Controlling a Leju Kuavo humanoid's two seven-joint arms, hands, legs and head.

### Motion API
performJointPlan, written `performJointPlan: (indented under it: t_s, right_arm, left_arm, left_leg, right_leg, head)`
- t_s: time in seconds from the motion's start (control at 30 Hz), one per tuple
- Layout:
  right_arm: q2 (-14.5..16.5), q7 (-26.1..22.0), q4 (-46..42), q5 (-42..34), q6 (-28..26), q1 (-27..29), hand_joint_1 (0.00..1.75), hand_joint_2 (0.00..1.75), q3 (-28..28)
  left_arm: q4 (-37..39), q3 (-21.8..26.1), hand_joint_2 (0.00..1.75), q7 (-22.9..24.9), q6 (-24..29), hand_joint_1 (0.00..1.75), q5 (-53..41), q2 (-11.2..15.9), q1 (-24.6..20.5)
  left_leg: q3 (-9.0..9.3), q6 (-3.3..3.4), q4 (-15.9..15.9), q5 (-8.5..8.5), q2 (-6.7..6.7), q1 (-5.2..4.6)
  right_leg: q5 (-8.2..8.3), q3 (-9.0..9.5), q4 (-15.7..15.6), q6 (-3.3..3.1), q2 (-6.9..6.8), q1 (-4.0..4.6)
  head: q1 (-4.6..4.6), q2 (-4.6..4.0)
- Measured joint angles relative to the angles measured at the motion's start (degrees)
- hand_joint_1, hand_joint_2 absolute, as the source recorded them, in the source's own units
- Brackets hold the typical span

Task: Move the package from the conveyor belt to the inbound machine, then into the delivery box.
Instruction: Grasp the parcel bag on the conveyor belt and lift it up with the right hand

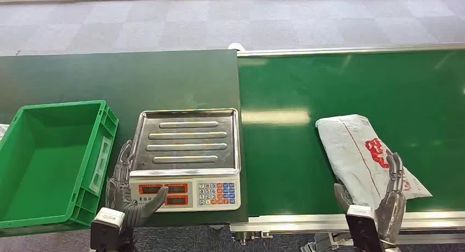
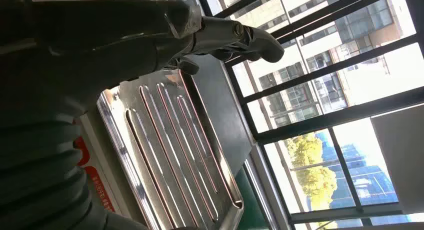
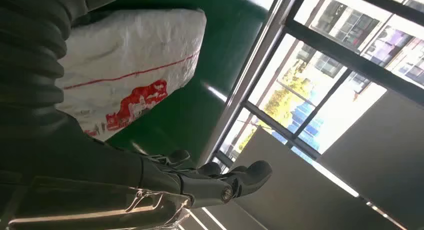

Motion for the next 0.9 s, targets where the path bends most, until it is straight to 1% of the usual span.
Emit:
performJointPlan:
  t_s: [0.07,0.13,0.2,0.27,0.33,0.47,0.63,0.8,0.9]
  right_arm:
    - [-0.17,0.41,-0.07,0.01,0.03,-0.25,0.00,1.75,-0.71]
    - [-0.63,2.28,-0.07,-0.16,0.43,-0.89,0.00,1.75,-2.04]
    - [-1.84,6.19,0.69,-0.35,2.14,-2.24,0.00,1.75,-3.53]
    - [-3.77,10.54,2.65,-0.05,4.98,-4.44,0.00,1.75,-5.20]
    - [-5.63,13.64,5.63,0.58,8.24,-7.06,0.00,1.75,-6.46]
    - [-9.24,16.43,15.16,1.30,15.93,-14.16,0.00,1.75,-7.65]
    - [-13.13,17.32,29.89,2.99,20.75,-25.01,0.00,1.75,-7.55]
    - [-14.83,18.61,42.95,5.02,23.47,-34.28,0.00,1.75,-6.12]
    - [-15.17,21.31,50.06,7.03,25.76,-38.27,0.00,1.75,-4.62]
  left_arm:
    - [0.00,0.01,1.75,-0.09,-0.05,0.00,0.15,0.00,-0.03]
    - [0.00,0.01,1.75,-0.34,-0.17,0.00,0.66,0.01,-0.22]
    - [0.00,0.01,1.75,-0.53,-0.32,0.00,1.69,0.07,-0.86]
    - [0.00,0.03,1.75,-0.56,-0.45,0.00,2.78,0.21,-1.81]
    - [-0.02,0.05,1.75,-0.47,-0.45,0.00,3.52,0.36,-2.58]
    - [-0.48,0.04,1.75,-0.09,-0.33,0.00,4.83,0.56,-2.96]
    - [-0.67,-0.32,1.75,0.04,-0.10,0.00,5.58,0.77,-3.01]
    - [-0.67,-0.58,1.75,-0.09,0.38,0.00,6.11,0.96,-3.51]
    - [-0.64,-0.63,1.75,-0.04,0.72,0.00,6.28,1.02,-3.90]
  left_leg:
    - [0.01,0.00,0.00,0.00,0.01,0.00]
    - [0.02,-0.01,0.00,0.00,0.01,0.00]
    - [0.02,0.00,0.00,0.01,0.01,0.00]
    - [0.03,0.01,0.00,0.02,0.02,0.00]
    - [0.05,0.02,0.01,0.03,0.03,-0.01]
    - [0.09,0.03,0.04,0.04,0.04,-0.02]
    - [0.08,0.06,0.05,0.07,0.02,-0.01]
    - [0.08,0.06,0.05,0.10,0.01,0.00]
    - [0.08,0.06,0.05,0.10,0.00,0.00]
  right_leg:
    - [0.00,0.00,0.00,0.00,0.00,0.00]
    - [0.00,0.01,0.00,0.00,0.00,0.01]
    - [0.01,0.02,0.00,0.00,0.00,0.01]
    - [0.01,0.05,0.00,0.01,0.00,0.00]
    - [0.04,0.10,0.00,0.03,0.01,-0.01]
    - [0.09,0.11,0.00,0.06,0.01,-0.03]
    - [0.12,0.12,0.00,0.07,0.01,-0.02]
    - [0.13,0.11,0.01,0.08,0.00,-0.01]
    - [0.13,0.10,0.01,0.08,-0.01,-0.01]
  head:
    - [0.00,0.00]
    - [-0.01,0.00]
    - [-0.01,0.00]
    - [0.01,0.00]
    - [0.02,0.00]
    - [-0.01,0.00]
    - [-0.01,0.00]
    - [0.00,0.00]
    - [-0.01,0.00]
